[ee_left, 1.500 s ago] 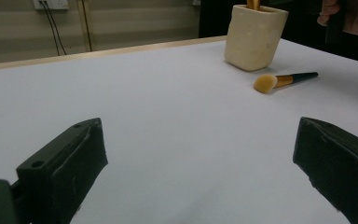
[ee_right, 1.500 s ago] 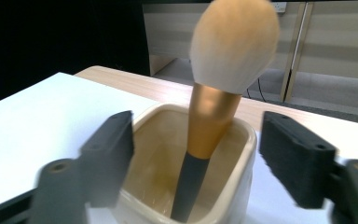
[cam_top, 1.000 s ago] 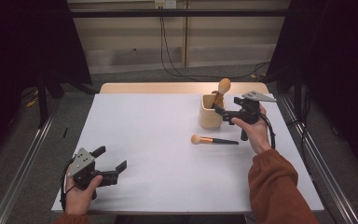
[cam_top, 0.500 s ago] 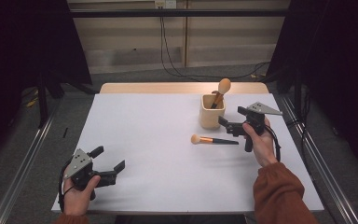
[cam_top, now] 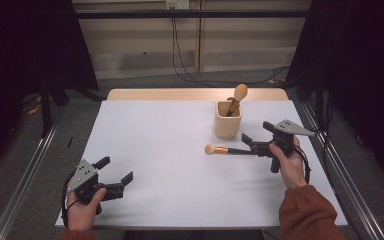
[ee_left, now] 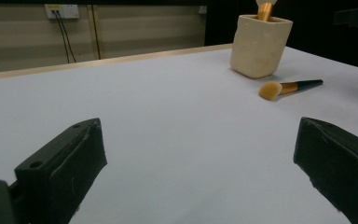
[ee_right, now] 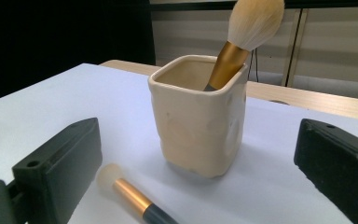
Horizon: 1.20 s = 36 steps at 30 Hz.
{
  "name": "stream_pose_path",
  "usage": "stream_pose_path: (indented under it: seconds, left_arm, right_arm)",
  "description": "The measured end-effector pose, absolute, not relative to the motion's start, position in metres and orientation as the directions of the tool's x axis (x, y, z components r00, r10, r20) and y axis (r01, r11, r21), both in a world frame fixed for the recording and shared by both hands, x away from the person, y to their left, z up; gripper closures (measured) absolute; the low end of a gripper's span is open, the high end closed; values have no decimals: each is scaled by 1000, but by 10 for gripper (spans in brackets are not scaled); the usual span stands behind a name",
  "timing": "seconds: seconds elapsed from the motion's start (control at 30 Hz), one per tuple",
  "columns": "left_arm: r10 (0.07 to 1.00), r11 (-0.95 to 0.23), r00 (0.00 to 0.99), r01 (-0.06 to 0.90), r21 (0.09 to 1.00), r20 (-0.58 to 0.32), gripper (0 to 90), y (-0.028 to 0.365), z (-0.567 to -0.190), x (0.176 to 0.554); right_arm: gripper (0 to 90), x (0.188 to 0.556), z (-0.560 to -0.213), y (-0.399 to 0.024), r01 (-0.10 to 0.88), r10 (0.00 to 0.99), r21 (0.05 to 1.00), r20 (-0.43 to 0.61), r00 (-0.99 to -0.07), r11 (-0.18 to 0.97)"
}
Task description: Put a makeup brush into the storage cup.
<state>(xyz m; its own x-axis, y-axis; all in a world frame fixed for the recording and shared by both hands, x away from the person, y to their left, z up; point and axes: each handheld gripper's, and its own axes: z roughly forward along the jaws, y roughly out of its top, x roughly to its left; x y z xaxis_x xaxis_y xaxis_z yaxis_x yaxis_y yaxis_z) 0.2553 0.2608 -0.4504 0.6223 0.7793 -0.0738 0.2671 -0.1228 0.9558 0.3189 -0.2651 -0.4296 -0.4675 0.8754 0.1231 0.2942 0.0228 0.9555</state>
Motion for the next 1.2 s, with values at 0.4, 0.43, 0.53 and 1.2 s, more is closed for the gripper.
stream_pose_path:
  seconds: [0.4,0.43,0.53,1.2]
  left_arm:
    - [784,-121,616,271,955,-75,22,262,-451,252]
    - [784,-120,616,271,955,-76,22,263,-451,253]
    - [785,-119,614,275,954,-78,23,264,-451,253]
    - [781,-117,620,260,958,-73,24,265,-449,243]
  right_arm:
    - [24,284,-442,-276,310,897,949,89,-433,56]
    - [24,282,-442,-277,310,899,949,91,-428,52]
    - [33,274,-445,-281,303,907,952,81,-413,53]
    - [24,222,-457,-297,260,901,963,56,-430,65]
